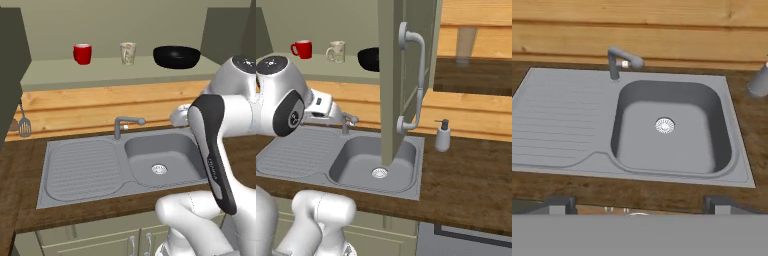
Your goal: Gather all objects into one cabinet and sort the glasses and bowls to opposite sides.
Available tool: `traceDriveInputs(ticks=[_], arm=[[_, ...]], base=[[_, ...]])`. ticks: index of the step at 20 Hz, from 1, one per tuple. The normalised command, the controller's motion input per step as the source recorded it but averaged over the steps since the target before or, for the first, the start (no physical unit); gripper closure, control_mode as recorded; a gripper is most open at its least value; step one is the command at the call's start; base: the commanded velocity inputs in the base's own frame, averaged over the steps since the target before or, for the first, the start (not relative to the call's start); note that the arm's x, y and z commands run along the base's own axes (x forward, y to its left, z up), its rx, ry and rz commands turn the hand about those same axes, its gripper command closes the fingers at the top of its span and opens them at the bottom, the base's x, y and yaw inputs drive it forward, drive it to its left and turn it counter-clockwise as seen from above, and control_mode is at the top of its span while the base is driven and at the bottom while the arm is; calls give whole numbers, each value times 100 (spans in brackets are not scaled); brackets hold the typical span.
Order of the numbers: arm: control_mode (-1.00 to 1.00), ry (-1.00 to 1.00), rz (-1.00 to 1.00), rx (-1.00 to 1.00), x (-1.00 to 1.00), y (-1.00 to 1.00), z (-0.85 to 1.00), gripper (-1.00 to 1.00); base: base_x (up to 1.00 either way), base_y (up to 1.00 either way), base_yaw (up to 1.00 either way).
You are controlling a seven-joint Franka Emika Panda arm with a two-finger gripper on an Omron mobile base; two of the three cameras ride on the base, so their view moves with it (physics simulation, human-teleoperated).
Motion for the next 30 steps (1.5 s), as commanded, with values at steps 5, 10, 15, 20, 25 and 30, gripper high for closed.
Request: traceDriveInputs(ticks=[5,10,15,20,25,30], arm=[[100,-5,0,0,-23,-6,16,-100],[100,0,0,0,0,0,0,-100],[100,0,0,0,0,0,0,-100],[100,0,0,0,0,0,0,-100],[100,0,0,0,0,0,0,-100],[100,0,0,0,0,0,0,-100]], base=[[-38,-5,0],[-100,-21,0],[-100,-41,-14],[-64,-26,-30],[-30,-36,-60],[-6,-22,-75]])
